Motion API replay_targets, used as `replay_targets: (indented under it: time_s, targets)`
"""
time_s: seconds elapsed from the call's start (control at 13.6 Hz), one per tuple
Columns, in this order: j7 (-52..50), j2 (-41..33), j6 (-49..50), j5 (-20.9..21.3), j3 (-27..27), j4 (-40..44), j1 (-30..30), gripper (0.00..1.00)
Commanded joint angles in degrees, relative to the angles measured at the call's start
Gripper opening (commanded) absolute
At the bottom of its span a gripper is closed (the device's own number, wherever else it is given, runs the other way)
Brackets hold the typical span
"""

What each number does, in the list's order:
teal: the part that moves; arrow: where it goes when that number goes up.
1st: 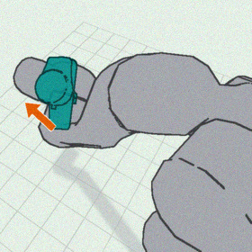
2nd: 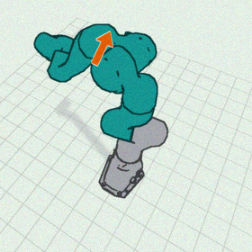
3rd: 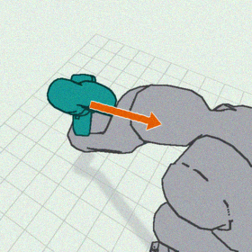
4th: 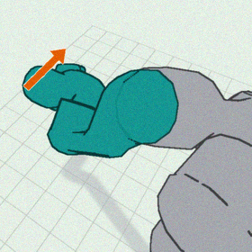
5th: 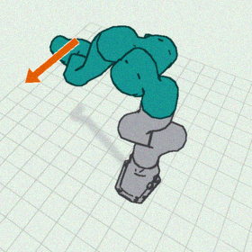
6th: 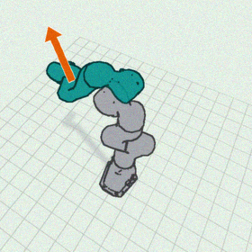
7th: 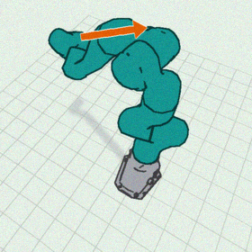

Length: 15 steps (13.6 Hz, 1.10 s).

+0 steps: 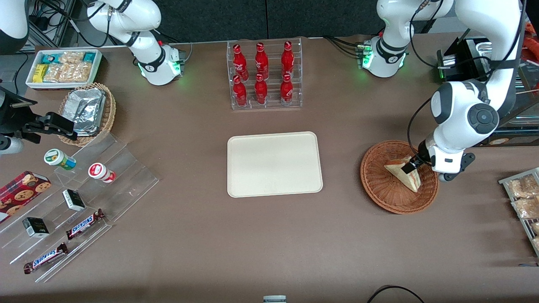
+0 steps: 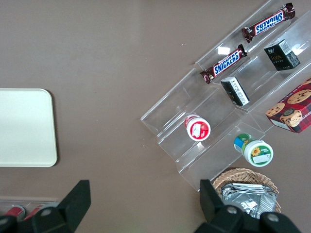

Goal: Place sandwich from basket to tray
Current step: 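Lower the open left gripper over the wrapped sandwich in the basket, then close the left gripper on the sandwich's wrapped edge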

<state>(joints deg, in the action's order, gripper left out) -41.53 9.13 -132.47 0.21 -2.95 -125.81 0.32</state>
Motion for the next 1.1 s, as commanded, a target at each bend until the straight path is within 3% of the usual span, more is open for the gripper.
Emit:
replay_targets:
  time_s: [0.0,0.66,0.73,0.81,0.88,1.03]
  targets:
    - [-2.3,0.3,-2.4,0.6,0.1,-1.5,0.1,1.0]
    - [-5.3,3.9,-6.8,0.5,0.1,-3.0,-0.1,0.97]
    - [-5.9,4.1,-6.9,0.4,0.1,-3.0,-0.1,0.87]
    - [-7.8,4.1,-6.8,0.3,0.1,-2.9,-0.1,0.66]
    - [-10.0,4.1,-6.7,0.4,0.1,-2.8,-0.1,0.36]
    - [-10.2,3.7,-6.0,0.6,0.1,-2.7,0.3,0.04]
